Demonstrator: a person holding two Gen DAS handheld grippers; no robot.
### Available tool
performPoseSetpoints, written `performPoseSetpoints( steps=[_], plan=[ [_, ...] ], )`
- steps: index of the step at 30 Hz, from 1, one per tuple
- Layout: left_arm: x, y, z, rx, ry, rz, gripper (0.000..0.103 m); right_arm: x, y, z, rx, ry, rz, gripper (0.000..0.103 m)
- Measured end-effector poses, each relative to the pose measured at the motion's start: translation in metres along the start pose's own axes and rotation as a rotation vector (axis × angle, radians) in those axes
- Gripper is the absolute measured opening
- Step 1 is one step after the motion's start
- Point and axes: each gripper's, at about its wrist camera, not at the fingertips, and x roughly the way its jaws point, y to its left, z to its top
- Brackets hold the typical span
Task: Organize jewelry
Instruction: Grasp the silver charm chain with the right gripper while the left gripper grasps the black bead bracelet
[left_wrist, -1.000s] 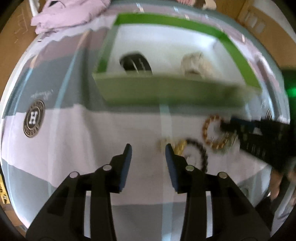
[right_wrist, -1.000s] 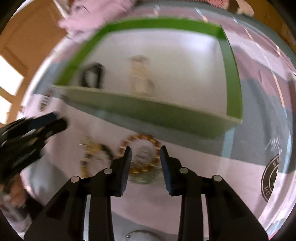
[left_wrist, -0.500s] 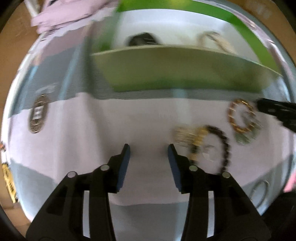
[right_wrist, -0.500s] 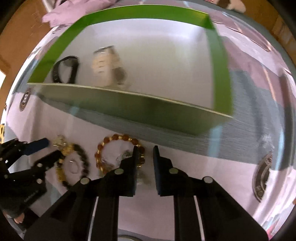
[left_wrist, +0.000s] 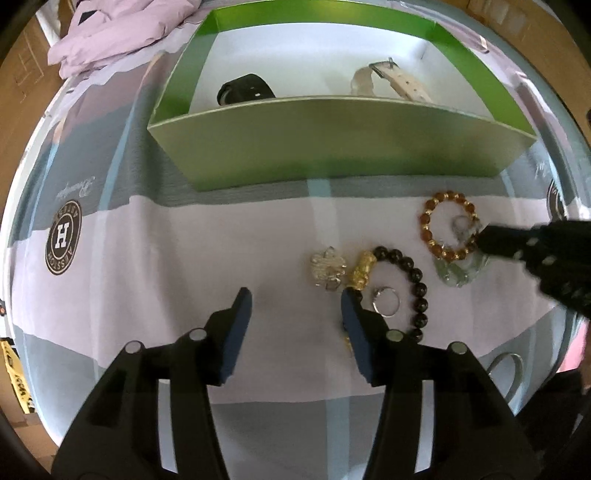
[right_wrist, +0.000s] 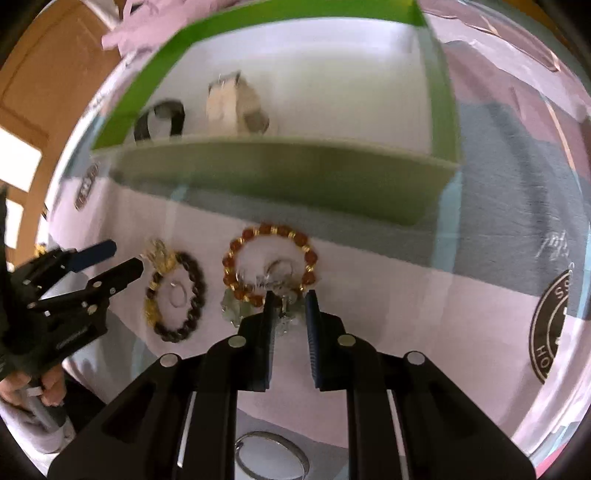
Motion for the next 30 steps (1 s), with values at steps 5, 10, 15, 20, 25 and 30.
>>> performPoseSetpoints(
  steps=[5, 10, 15, 20, 25, 30],
  plan=[
    [0.001, 0.004, 0.006, -0.029, 0.008, -0.011, 0.052, -0.023, -0.011, -0.005, 0.024, -0.092, 0.059, 0.007],
    [0.002, 0.001, 0.003, 0.004, 0.005, -0.032, 0.052, -0.051, -0.024, -0.002, 0.066, -0.199, 0.1, 0.007],
    [0.012, -0.008, 0.007, 0.023, 0.017, -0.008, 0.05, -0.049, -0.036, -0.005, 0.089, -0.176, 0.073, 0.007],
    [-0.001, 0.004, 0.0, 0.014, -0.009, -0.042, 0.047, -0.082, -0.038, -0.01, 0.063, -0.3, 0.277, 0.007],
    [-0.001, 0.003, -0.002, 0.026, -0.008, -0.043, 0.051, -0.098, -0.027, -0.012, -0.004, -0.353, 0.364, 0.007],
    [-0.002, -0.015, -0.012, 0.059, 0.003, -0.037, 0.052, -0.075, -0.026, -0.008, -0.003, -0.272, 0.163, 0.007]
  ],
)
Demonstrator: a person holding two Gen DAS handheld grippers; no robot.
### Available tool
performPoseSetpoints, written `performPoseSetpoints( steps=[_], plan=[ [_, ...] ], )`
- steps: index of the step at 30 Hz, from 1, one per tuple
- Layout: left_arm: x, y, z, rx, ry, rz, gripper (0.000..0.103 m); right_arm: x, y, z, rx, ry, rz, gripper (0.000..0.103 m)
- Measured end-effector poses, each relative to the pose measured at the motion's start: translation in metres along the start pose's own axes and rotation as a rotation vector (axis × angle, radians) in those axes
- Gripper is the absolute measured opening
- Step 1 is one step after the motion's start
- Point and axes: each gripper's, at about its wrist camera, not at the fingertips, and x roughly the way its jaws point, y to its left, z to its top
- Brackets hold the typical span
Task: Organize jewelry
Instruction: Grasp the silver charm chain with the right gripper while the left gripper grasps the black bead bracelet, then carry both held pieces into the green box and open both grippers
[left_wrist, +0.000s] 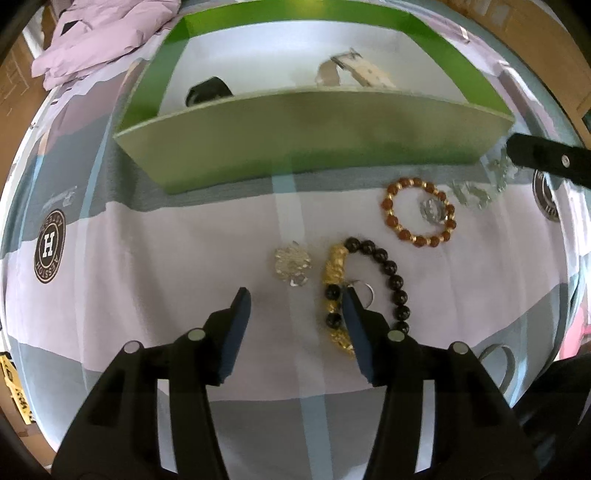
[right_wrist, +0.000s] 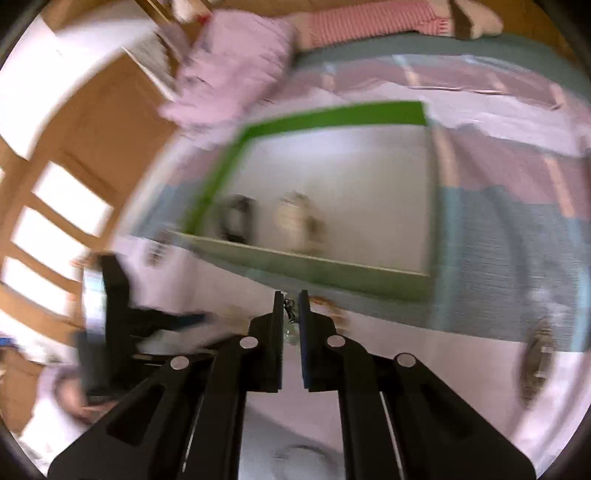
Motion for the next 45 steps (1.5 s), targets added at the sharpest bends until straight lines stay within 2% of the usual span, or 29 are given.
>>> performPoseSetpoints(
  steps=[3, 9, 16, 17, 18, 19, 20, 22, 24, 29, 34, 37, 41, 45],
  plan=[
    [-0.002, -0.018, -0.008, 0.013, 0.001, 0.018, 0.054, 0.01, -0.01, -0.001, 0.027, 0.031, -0.057, 0.007],
    [-0.001, -0.021, -0.007, 0.017, -0.005, 0.034, 0.063, 0.018, -0.015, -0.003, 0.038, 0.06, -0.083, 0.007],
    [-0.002, -0.028, -0.008, 0.027, -0.013, 0.044, 0.063, 0.021, -0.015, -0.006, 0.03, 0.079, -0.109, 0.007],
    [-0.001, -0.029, -0.007, 0.026, -0.013, 0.04, 0.062, 0.021, -0.016, -0.007, 0.031, 0.081, -0.11, 0.007],
    [-0.001, -0.029, -0.006, 0.026, -0.013, 0.031, 0.057, 0.022, -0.016, -0.007, 0.029, 0.084, -0.111, 0.007],
    [-0.002, -0.03, -0.006, 0.028, -0.014, 0.015, 0.048, 0.022, -0.015, -0.007, 0.026, 0.086, -0.113, 0.007],
    [-0.003, -0.027, -0.009, 0.03, -0.017, 0.009, 0.044, 0.022, -0.015, -0.007, 0.024, 0.088, -0.113, 0.007],
    [-0.006, -0.03, -0.01, 0.032, -0.02, 0.001, 0.023, 0.023, -0.014, -0.008, 0.02, 0.09, -0.114, 0.007],
    [-0.008, -0.03, -0.011, 0.021, -0.022, -0.02, 0.009, 0.023, -0.014, -0.008, 0.021, 0.09, -0.116, 0.008],
    [-0.028, -0.013, -0.003, -0.043, -0.068, -0.104, 0.009, 0.022, -0.015, -0.008, 0.022, 0.09, -0.117, 0.008],
    [-0.039, 0.001, 0.002, -0.084, -0.093, -0.141, 0.009, 0.022, -0.015, -0.008, 0.02, 0.089, -0.114, 0.008],
    [-0.049, 0.01, 0.004, -0.109, -0.109, -0.204, 0.009, 0.022, -0.015, -0.008, 0.018, 0.088, -0.114, 0.008],
    [-0.068, 0.02, 0.004, -0.109, -0.166, -0.227, 0.009, 0.019, -0.014, -0.008, 0.021, 0.08, -0.11, 0.008],
    [-0.072, 0.018, 0.005, -0.108, -0.177, -0.229, 0.009, 0.018, -0.011, -0.007, 0.012, 0.069, -0.108, 0.008]
  ],
)
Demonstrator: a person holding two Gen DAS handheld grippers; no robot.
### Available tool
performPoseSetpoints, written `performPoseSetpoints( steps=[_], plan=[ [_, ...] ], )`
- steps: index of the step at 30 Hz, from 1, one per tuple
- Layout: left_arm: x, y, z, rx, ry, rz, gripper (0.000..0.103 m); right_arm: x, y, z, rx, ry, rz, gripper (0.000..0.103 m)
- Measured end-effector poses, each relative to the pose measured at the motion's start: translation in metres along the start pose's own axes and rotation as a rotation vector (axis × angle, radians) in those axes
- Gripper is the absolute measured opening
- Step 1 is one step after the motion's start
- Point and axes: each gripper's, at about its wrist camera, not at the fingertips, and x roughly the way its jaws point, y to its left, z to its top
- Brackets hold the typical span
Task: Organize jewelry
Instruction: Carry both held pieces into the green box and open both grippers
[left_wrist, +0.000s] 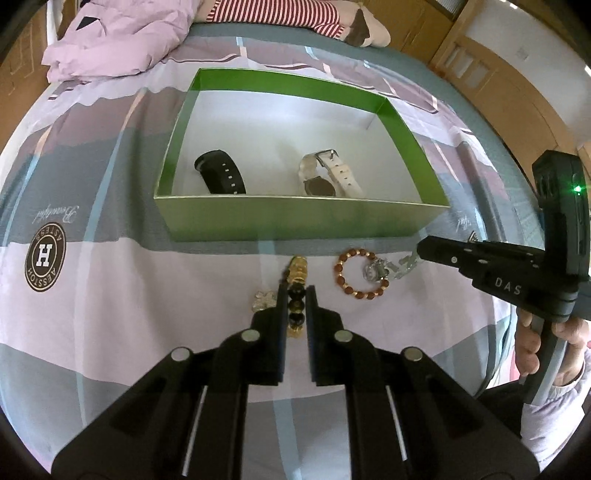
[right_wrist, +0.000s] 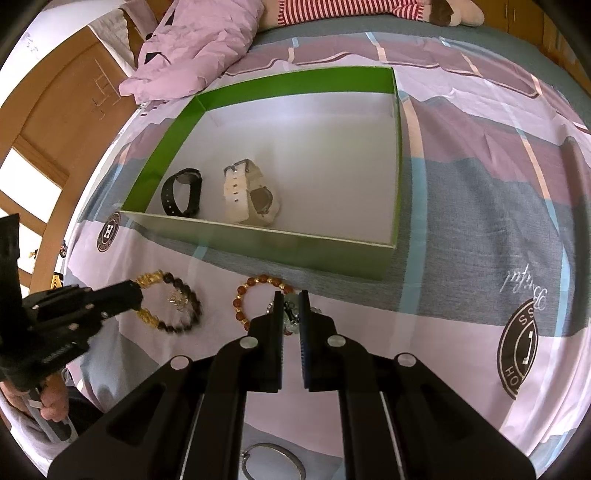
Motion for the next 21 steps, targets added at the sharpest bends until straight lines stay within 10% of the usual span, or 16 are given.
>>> performPoseSetpoints(
  steps=[21],
  plan=[
    [-0.082, -0.008, 0.02, 0.005, -0.183, -0.024, 0.009, -0.067, 0.032, 0.009, -0.075, -0.221, 0.128, 0.007]
  ],
)
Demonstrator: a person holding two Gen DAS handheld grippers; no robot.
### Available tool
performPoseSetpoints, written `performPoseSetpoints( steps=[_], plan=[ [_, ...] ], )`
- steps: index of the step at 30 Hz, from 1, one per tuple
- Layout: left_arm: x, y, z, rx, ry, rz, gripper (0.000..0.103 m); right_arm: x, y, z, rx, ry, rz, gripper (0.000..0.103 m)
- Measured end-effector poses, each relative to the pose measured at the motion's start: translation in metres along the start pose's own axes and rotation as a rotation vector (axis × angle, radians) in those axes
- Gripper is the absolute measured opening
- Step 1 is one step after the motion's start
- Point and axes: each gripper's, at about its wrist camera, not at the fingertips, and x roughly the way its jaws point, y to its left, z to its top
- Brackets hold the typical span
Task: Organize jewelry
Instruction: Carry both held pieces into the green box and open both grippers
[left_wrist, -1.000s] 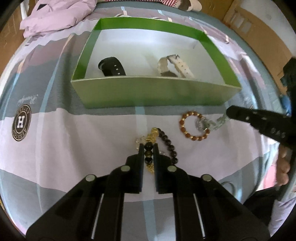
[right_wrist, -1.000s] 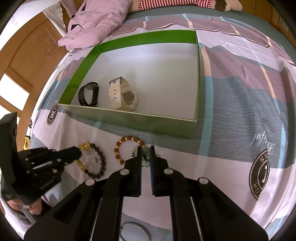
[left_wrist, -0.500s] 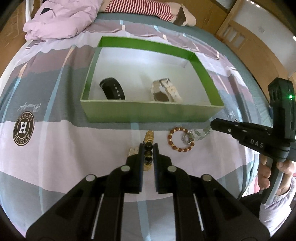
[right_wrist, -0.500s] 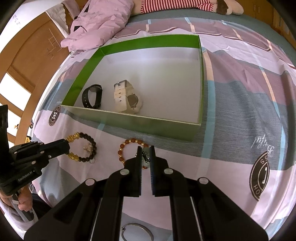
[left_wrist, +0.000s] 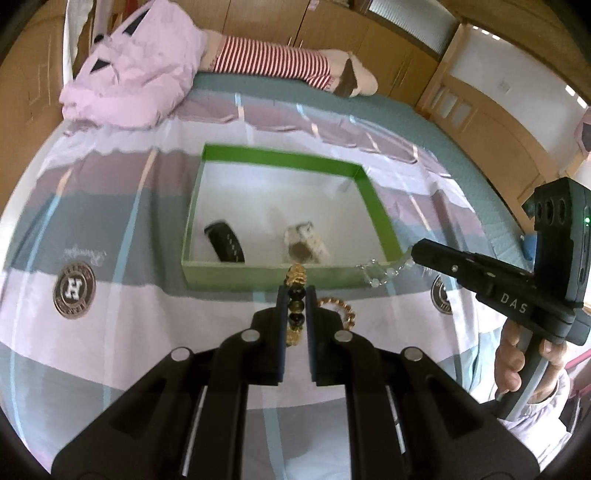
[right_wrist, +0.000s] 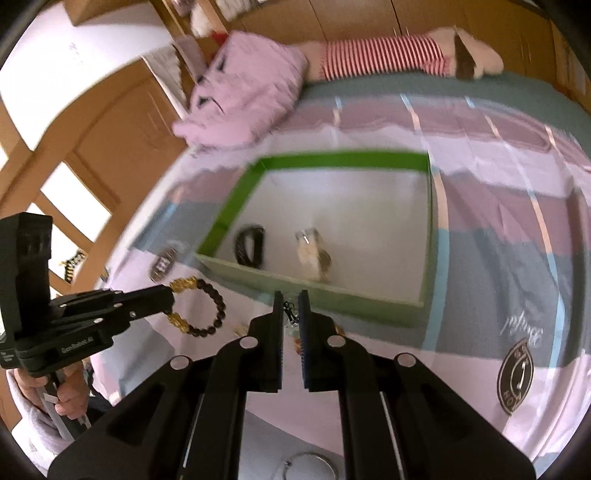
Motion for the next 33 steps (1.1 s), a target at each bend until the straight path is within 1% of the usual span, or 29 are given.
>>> performPoseSetpoints(
  steps=[3, 5, 7, 8, 11, 14, 17, 19, 22, 23, 24, 25, 26, 27, 30, 32, 33],
  plan=[
    [-0.009, -0.004, 0.022, 0.0, -0.028, 0.025, 0.009, -0.013, 0.003, 0.008, -0.004, -0.065, 0.024, 0.007],
    [-0.015, -0.009, 0.039, 0.017, -0.061, 0.054, 0.009, -0.019, 0.003, 0.016, -0.003, -0.095, 0.029, 0.007],
    [-0.017, -0.014, 0.053, 0.027, -0.078, 0.065, 0.009, -0.023, 0.003, 0.025, -0.003, -0.131, 0.031, 0.007],
    [-0.015, -0.015, 0.062, 0.028, -0.089, 0.069, 0.009, -0.025, 0.001, 0.031, -0.001, -0.162, 0.03, 0.007],
    [-0.003, -0.014, 0.08, 0.024, -0.1, 0.084, 0.009, -0.022, -0.008, 0.043, 0.022, -0.217, 0.022, 0.008],
    [0.029, -0.009, 0.09, 0.008, -0.075, 0.092, 0.009, -0.012, -0.021, 0.048, 0.038, -0.228, -0.007, 0.008],
    [0.067, -0.002, 0.087, -0.002, -0.028, 0.107, 0.009, 0.011, -0.038, 0.049, 0.072, -0.186, -0.043, 0.008],
    [0.093, 0.004, 0.08, 0.0, 0.034, 0.127, 0.009, 0.026, -0.045, 0.048, 0.085, -0.152, -0.068, 0.008],
    [0.109, 0.012, 0.071, -0.002, 0.079, 0.148, 0.009, 0.055, -0.056, 0.042, 0.094, -0.07, -0.117, 0.008],
    [0.108, 0.014, 0.069, -0.008, 0.076, 0.15, 0.009, 0.061, -0.058, 0.04, 0.096, -0.044, -0.134, 0.01],
    [0.105, 0.015, 0.069, -0.013, 0.068, 0.149, 0.009, 0.064, -0.06, 0.038, 0.106, -0.03, -0.149, 0.02],
    [0.101, 0.016, 0.068, -0.017, 0.057, 0.148, 0.011, 0.065, -0.061, 0.036, 0.116, -0.025, -0.154, 0.034],
    [0.094, 0.016, 0.068, -0.017, 0.043, 0.145, 0.013, 0.062, -0.064, 0.035, 0.134, -0.03, -0.146, 0.037],
    [0.086, 0.014, 0.066, -0.013, 0.033, 0.141, 0.017, 0.058, -0.065, 0.034, 0.145, -0.042, -0.129, 0.037],
    [0.065, 0.011, 0.052, -0.008, 0.02, 0.141, 0.02, 0.036, -0.062, 0.035, 0.161, -0.077, -0.062, 0.037],
    [0.056, 0.009, 0.038, -0.002, 0.037, 0.137, 0.023, 0.023, -0.058, 0.032, 0.165, -0.086, -0.001, 0.037],
    [0.053, 0.009, 0.025, 0.01, 0.062, 0.134, 0.023, 0.018, -0.055, 0.03, 0.158, -0.083, 0.027, 0.037]
  ],
)
